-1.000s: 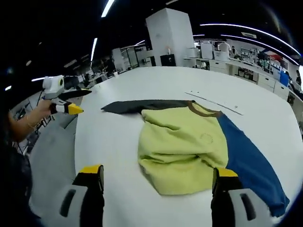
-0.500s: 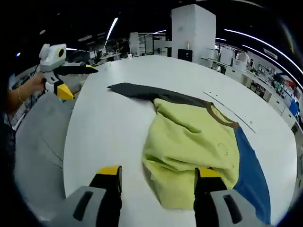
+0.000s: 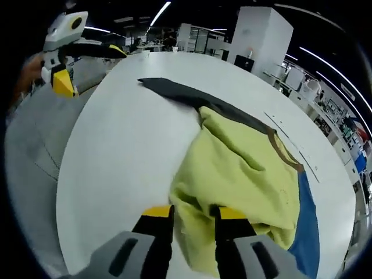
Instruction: Fold the garment on the visible template until the final outline fits inside the template.
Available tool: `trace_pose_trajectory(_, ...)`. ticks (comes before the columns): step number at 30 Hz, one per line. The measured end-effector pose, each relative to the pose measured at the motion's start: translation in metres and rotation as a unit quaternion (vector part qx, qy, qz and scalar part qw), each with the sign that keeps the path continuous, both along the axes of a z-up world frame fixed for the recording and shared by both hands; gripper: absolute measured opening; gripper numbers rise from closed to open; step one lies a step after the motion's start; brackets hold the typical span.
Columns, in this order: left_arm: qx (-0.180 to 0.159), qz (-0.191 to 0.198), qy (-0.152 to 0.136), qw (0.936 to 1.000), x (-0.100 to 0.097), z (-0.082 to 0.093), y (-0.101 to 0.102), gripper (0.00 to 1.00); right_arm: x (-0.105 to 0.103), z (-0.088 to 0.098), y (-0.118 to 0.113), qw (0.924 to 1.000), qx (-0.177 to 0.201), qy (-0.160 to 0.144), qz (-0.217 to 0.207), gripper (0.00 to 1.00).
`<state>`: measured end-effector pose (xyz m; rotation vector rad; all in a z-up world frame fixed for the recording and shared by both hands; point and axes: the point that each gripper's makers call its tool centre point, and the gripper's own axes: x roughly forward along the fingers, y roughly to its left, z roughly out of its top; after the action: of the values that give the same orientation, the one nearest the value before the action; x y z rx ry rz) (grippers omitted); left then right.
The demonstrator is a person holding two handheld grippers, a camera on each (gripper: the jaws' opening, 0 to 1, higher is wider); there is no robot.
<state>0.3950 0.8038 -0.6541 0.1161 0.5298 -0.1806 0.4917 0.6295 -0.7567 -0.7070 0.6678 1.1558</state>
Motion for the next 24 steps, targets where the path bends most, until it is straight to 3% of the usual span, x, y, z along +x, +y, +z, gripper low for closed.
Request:
trace_pose_trajectory(9,-0.008,-0.001,0.005,1.0,-0.002,-0.002,-0.005,0.94,-0.002,-0.017,-0.003,0.9992,-0.033,0.006,0.022,0.21)
trace_pose_trajectory(14,-0.009,-0.008,0.005,0.9999,-0.002,-0.005,-0.008,0.95,0.008,-0.016,-0.001,0.9993,-0.03,-0.007,0.023,0.08)
trace_pose_trajectory(16,-0.014,-0.009,0.003,0.9999,-0.002,-0.004,-0.009,0.95,0.009,-0.01,0.0,0.9997,-0.012,0.017,0.01,0.0)
trace_pose_trajectory(21,-0.014,-0.015,-0.001,0.9998,0.001,-0.003,-0.011,0.94,0.018,0.02,0.004,0.9981,0.038,0.047,-0.013,0.0)
trace_pose_trajectory(22,-0.015,-0.016,-0.002,0.9997,0.001,-0.003,-0.011,0.93,0.022,0.028,0.005,0.9965,0.052,0.06,-0.028,0.0)
trace_pose_trajectory(24,-0.018,-0.018,-0.002,0.9997,0.003,-0.004,-0.012,0.92,0.037,0.044,0.006,0.9932,0.08,0.057,-0.062,0.0)
